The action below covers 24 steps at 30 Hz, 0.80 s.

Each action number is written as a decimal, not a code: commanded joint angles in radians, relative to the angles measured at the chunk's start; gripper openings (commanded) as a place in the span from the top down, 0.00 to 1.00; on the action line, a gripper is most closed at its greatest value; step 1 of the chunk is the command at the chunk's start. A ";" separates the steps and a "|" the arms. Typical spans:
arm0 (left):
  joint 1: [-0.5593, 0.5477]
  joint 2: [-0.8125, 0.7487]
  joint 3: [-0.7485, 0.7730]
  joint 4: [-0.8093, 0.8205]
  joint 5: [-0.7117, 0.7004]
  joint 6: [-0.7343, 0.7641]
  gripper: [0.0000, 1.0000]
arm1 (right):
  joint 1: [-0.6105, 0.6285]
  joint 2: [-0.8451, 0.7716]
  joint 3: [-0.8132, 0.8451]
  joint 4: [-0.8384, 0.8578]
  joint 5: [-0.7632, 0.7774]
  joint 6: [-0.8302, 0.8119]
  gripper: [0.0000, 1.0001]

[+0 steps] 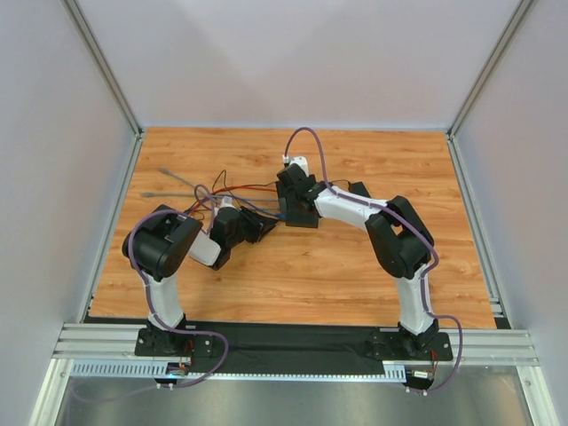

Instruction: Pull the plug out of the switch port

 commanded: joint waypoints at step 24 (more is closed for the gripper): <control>-0.079 0.152 0.058 0.196 -0.191 -0.084 0.72 | -0.068 -0.089 -0.107 0.169 -0.260 -0.024 0.30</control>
